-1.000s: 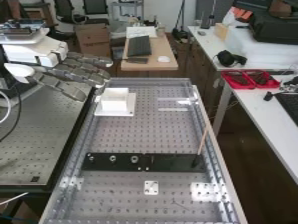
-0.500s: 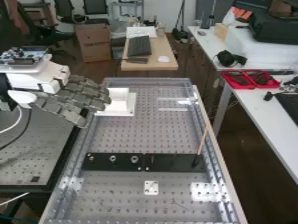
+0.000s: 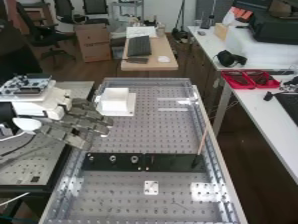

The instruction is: Grab the smaller nut and place it in the white container

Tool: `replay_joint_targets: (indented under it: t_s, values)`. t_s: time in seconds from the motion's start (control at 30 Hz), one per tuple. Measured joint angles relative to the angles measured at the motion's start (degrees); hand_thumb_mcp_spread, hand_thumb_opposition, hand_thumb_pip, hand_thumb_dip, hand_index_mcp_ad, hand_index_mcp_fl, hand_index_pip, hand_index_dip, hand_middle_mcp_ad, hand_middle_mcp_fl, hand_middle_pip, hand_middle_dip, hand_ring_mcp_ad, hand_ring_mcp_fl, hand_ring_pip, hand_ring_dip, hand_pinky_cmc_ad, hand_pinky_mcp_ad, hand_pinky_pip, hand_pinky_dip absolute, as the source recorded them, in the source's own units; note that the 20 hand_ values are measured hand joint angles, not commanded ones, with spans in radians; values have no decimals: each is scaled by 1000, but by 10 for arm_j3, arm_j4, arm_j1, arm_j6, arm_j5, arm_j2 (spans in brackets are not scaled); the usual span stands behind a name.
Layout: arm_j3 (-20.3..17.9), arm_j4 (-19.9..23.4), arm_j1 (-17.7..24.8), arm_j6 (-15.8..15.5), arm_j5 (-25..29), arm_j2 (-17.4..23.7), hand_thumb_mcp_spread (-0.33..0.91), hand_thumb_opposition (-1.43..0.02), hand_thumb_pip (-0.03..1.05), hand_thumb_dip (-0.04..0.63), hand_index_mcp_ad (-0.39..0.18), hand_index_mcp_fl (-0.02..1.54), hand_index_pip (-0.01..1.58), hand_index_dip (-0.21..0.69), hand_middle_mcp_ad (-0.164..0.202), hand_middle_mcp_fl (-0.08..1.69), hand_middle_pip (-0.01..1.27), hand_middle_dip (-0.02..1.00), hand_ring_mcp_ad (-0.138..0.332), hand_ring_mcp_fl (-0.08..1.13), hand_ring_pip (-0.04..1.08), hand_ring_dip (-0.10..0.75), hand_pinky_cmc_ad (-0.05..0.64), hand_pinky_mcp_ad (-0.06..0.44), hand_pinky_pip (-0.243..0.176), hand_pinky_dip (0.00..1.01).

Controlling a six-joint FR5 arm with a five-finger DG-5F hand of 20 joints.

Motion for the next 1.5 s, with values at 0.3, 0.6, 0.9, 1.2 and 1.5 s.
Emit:
replay_joint_targets:
  t_s: [0.3, 0.6, 0.9, 1.2, 1.5]
  values:
    - [-9, 56, -5, 2, 3, -42, 372, -785, 583, 173, -138, 37, 1262, 98, 87, 101, 136, 182, 188, 9, 105, 52, 361, 309, -75, 422]
    - [-18, 90, -5, -4, 12, -67, 372, -785, 602, 190, -141, 35, 1395, 195, 87, 99, 136, 183, 176, 7, 86, 51, 358, 309, -75, 386]
    - [-24, 97, -5, -51, 3, -79, 389, -803, 602, 206, -145, 37, 1447, 237, 82, 84, 138, 188, 176, 7, 86, 51, 358, 307, -75, 328]
    - [-25, 107, -13, -82, -25, -98, 400, -801, 611, 206, -161, 23, 1443, 239, 80, 82, 138, 188, 159, 7, 86, 51, 358, 304, -75, 328]
    - [-15, 113, -16, -108, -44, -118, 415, -836, 635, 241, -168, 19, 1461, 236, 79, 84, 138, 190, 147, 7, 89, 58, 358, 293, -75, 283]
